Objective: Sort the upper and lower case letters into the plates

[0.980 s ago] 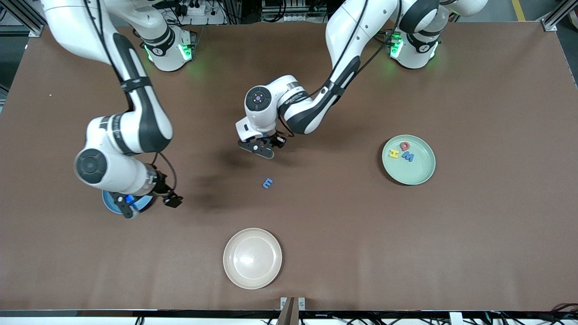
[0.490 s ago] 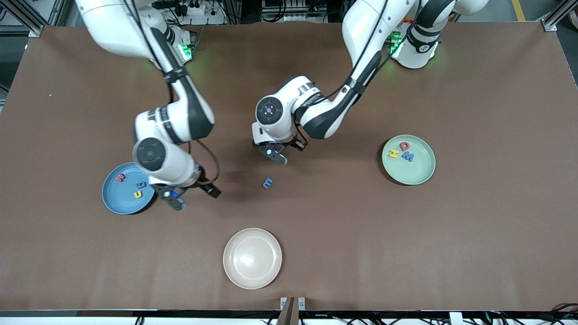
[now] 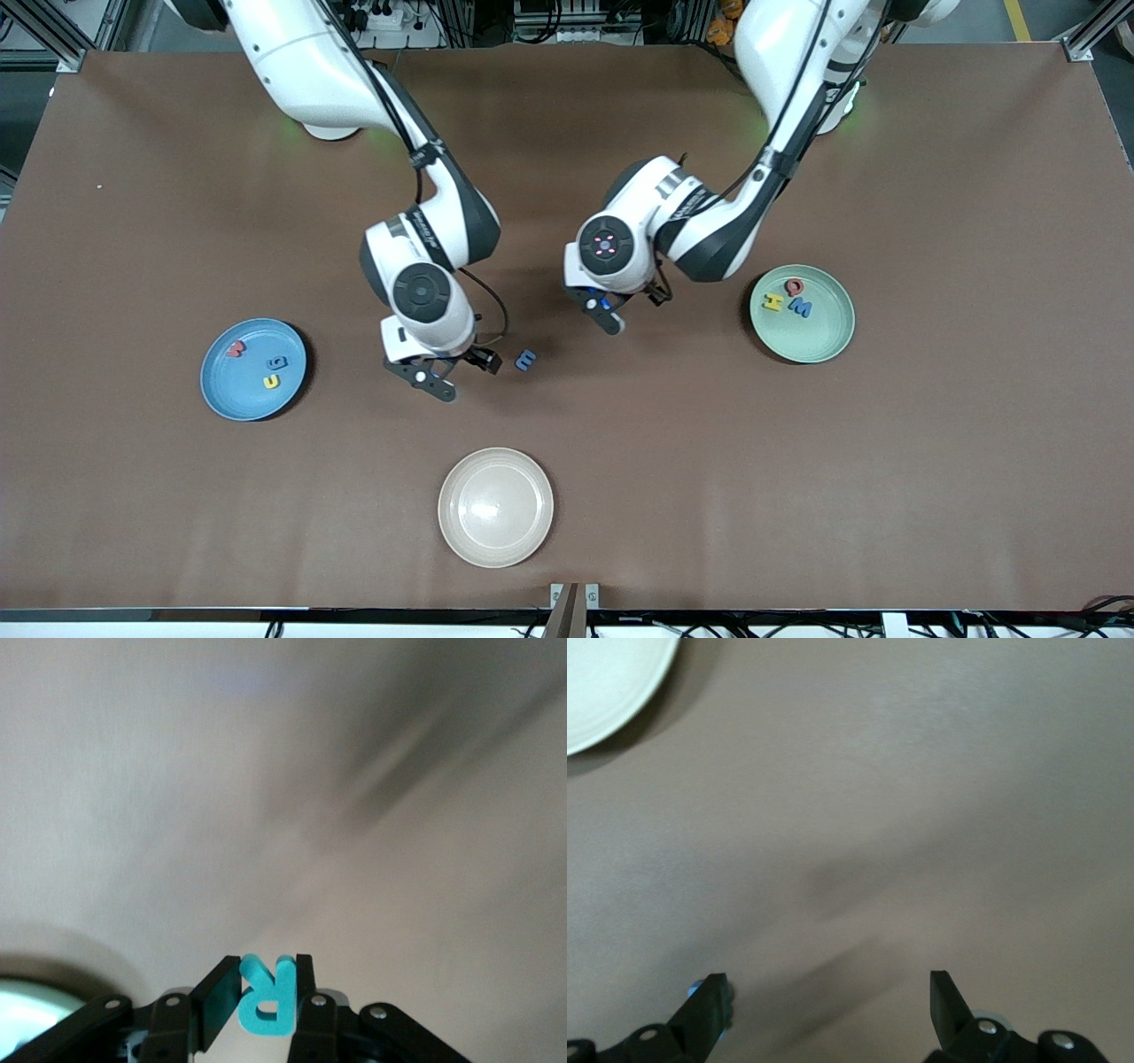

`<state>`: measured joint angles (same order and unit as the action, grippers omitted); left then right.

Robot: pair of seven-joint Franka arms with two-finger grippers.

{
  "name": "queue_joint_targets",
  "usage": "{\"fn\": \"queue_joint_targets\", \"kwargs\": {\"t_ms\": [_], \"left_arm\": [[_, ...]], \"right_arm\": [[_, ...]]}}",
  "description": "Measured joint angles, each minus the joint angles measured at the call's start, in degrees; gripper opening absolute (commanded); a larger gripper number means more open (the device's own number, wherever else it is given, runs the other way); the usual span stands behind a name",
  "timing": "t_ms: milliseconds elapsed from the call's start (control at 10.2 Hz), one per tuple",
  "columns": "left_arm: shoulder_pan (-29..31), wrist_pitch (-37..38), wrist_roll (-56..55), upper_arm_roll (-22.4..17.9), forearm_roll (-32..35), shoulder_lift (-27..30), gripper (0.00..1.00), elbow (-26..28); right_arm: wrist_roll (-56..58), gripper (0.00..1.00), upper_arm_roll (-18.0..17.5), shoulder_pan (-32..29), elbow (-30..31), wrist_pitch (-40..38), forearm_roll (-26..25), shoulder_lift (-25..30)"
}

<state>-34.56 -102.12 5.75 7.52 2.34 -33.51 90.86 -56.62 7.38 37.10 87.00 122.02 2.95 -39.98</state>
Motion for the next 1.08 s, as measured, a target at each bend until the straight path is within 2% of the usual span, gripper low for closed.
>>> {"fn": "queue_joint_targets", "kwargs": {"t_ms": [294, 588, 784, 1078], "left_arm": [[2.7, 0.0, 4.1, -0.1, 0.0, 6.8, 0.10, 9.7], [8.0, -0.5, 9.5, -0.3, 0.0, 12.5, 0.10, 18.4], [13.5, -5.5, 16.7, -0.4, 1.9, 13.7, 0.10, 22.9], [23.8, -15.4, 27.4, -0.7, 2.7, 12.5, 0.10, 29.0]], "right_arm": [[-3.5, 1.00, 0.0, 1.3, -2.8, 4.7, 0.0, -3.5], [-8.2, 1.00, -1.4, 1.8, -3.3, 7.6, 1.6, -6.3], [-12.6, 1.00, -1.8, 2.8, -3.4, 8.2, 2.0, -7.6], [-16.8, 1.00, -1.8, 4.5, -3.6, 8.2, 2.6, -8.0]]}}
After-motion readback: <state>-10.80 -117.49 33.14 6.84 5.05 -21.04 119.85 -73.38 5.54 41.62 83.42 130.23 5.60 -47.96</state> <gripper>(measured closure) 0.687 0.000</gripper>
